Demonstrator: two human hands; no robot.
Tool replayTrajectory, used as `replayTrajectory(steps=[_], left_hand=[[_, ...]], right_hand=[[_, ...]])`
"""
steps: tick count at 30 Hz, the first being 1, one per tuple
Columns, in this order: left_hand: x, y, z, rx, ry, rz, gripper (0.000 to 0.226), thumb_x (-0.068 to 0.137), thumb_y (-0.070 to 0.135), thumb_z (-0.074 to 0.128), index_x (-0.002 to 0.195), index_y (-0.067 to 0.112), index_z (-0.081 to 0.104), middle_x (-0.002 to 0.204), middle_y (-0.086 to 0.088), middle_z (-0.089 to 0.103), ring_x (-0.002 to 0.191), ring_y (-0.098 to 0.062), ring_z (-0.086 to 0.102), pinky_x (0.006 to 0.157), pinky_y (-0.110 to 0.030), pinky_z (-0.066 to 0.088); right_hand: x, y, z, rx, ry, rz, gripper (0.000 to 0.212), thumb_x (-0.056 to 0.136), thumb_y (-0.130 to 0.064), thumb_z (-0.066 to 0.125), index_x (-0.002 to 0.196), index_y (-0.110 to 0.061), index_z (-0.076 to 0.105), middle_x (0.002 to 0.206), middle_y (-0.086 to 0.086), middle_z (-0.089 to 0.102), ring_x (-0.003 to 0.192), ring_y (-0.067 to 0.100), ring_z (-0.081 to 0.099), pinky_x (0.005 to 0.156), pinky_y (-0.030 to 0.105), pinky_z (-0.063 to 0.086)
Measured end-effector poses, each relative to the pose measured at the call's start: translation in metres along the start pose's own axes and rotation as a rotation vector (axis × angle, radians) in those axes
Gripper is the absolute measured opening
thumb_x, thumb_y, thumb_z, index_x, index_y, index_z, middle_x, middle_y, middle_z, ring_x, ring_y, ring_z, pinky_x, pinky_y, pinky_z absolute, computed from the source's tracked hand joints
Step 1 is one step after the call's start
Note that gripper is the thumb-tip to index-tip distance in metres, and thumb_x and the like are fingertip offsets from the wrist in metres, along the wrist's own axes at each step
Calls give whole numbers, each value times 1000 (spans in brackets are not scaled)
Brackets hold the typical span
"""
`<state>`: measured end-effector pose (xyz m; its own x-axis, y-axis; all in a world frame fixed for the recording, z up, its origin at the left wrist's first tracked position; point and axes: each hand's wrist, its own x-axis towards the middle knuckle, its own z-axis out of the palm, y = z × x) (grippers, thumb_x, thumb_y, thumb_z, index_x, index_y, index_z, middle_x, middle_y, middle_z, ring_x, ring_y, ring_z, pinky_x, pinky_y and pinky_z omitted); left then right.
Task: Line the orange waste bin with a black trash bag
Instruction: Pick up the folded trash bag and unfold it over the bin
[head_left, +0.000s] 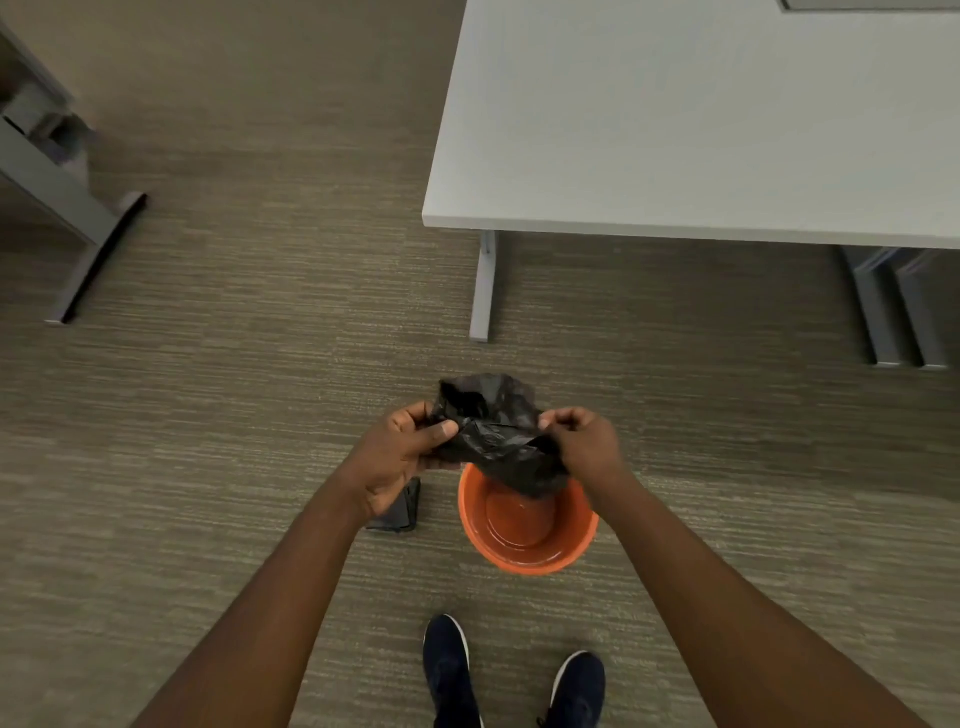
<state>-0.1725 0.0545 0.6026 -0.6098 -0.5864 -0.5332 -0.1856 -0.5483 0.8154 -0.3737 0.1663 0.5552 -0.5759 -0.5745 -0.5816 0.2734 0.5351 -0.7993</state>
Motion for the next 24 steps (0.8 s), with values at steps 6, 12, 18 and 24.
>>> replayTrajectory(steps=[6,12,18,24], left_hand=[[-1,-14,-9,48,148,13,15,89,2,69,83,10,58,97,-20,69,95,-34,67,99,-64,48],[-1,-16,13,92,68,105,29,74,15,80,79,8,52,80,-6,68,83,-17,67,79,-32,55],[1,-21,39,191,25,153,27,83,1,77,83,-11,53,99,-24,70,104,-19,69,91,-41,59],[4,-29,41,233,105,203,38,84,1,77,64,11,46,125,-4,72,120,-7,66,96,-30,57]], right_hand=[[4,-3,-39,-126,219,-99,12,93,-15,68,85,-25,67,87,3,73,91,29,72,75,37,56],[-21,-22,-22,-604,257,-315,50,91,-44,68,129,-12,62,129,14,59,118,29,58,100,38,48],[-38,-46,12,-348,-304,-12,55,85,-59,69,116,-14,73,111,5,77,105,21,71,96,40,56],[-22,-27,3,-212,-182,-30,8,93,-24,70,92,-17,75,89,8,78,90,27,74,90,48,59]])
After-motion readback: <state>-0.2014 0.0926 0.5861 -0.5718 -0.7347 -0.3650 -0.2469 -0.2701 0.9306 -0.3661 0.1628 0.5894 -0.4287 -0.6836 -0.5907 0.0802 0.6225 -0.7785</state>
